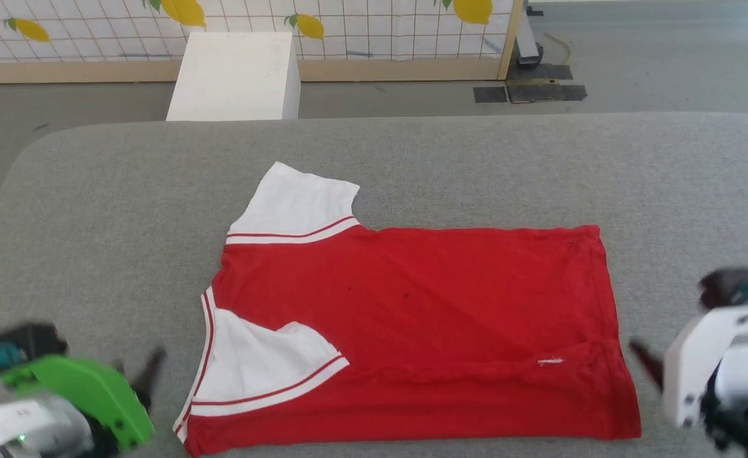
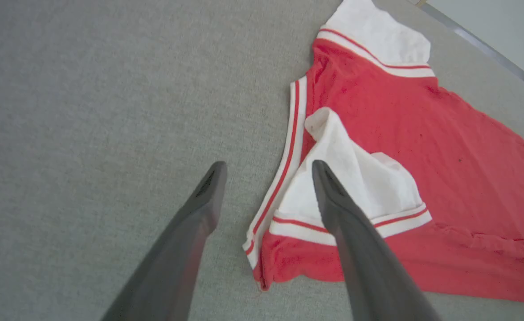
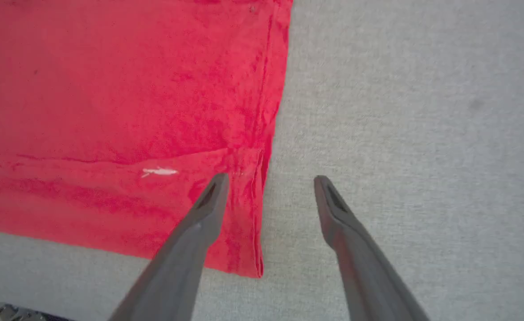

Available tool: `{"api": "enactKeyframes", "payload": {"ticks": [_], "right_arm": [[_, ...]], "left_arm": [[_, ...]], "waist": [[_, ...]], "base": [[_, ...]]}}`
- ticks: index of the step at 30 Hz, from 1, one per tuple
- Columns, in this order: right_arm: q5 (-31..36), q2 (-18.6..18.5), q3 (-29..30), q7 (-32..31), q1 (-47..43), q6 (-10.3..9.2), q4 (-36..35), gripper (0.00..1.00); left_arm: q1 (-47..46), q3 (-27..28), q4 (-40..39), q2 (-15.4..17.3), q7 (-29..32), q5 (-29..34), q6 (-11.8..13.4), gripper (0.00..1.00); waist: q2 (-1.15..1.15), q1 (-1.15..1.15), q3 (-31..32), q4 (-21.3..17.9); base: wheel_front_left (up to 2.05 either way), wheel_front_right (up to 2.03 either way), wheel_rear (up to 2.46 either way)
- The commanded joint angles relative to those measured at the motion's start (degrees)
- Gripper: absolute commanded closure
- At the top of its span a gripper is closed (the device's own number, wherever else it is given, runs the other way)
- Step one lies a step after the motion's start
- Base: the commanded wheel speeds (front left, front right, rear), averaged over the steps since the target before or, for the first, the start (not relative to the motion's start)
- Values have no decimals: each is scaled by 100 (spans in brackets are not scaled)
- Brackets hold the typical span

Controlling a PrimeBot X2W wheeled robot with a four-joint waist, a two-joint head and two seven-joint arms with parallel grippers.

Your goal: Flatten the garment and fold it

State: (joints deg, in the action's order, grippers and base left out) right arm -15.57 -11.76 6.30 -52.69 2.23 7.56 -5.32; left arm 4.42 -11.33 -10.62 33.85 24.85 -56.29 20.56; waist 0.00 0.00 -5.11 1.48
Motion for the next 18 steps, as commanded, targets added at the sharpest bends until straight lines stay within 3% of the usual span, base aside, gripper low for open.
{"api": "enactKeyframes", "payload": {"ticks": [1, 6, 11, 18], "right_arm": [[12, 0, 72, 138, 225, -8, -93, 0], [43, 60, 187, 473, 690, -8, -310, 0], [166, 105, 169, 604, 1190, -8, -312, 0], [281, 107, 43, 523, 1619, -8, -428, 0]], "left_arm": [[-298, 73, -138, 101, -187, 197, -92, 0], [-982, 137, -198, 51, -1068, 770, -357, 0], [-1986, -225, 617, -290, -1949, 1263, -932, 0], [-3532, -698, 1795, -711, -2239, 1574, -1496, 0]], "waist": [[0, 0, 6, -8], [0, 0, -74, -44], [0, 0, -477, -19], [0, 0, -1170, 38]], "base": [[0, 0, 0], [0, 0, 0], [0, 0, 0], [0, 0, 0]]}}
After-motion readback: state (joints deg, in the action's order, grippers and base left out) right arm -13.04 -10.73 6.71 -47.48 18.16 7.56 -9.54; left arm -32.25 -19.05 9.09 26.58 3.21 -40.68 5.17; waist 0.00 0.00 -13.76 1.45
